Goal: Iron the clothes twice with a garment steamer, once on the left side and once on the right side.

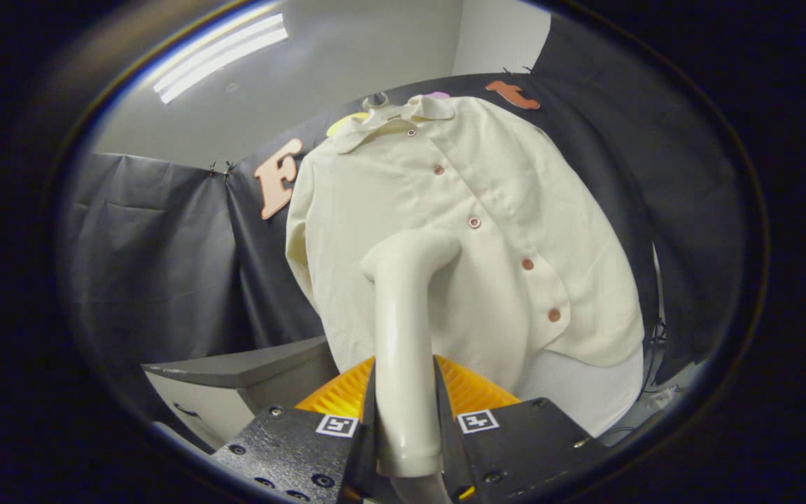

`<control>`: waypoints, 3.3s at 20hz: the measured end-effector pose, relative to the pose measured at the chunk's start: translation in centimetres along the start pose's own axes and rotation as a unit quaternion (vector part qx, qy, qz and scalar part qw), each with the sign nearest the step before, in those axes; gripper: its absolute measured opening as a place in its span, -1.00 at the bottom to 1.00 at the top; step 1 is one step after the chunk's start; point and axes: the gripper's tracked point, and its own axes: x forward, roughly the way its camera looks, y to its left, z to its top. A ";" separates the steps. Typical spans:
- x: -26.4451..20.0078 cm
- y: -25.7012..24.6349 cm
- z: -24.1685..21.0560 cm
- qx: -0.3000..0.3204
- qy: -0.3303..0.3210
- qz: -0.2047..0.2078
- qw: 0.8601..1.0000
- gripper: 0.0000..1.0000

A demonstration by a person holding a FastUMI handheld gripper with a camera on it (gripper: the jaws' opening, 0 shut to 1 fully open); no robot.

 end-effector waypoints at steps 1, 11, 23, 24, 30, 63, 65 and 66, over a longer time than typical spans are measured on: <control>-0.4 -0.3 -1.0 -0.002 0.008 0.000 1.000 -0.26; -3.7 -2.1 -9.9 0.015 0.068 -0.005 0.998 -0.25; -7.3 -3.6 -15.6 0.049 0.108 -0.020 0.993 -0.25; -7.6 -3.6 -15.0 0.053 0.105 -0.020 0.993 -0.25; -8.7 -3.9 -7.2 0.060 0.045 -0.026 0.997 -0.28; 7.3 -9.6 23.6 0.025 -0.117 -0.034 0.992 -0.30; 6.7 -10.2 21.9 0.021 -0.104 -0.040 0.994 -0.30; 6.3 -10.7 21.3 0.024 -0.102 -0.043 0.994 -0.30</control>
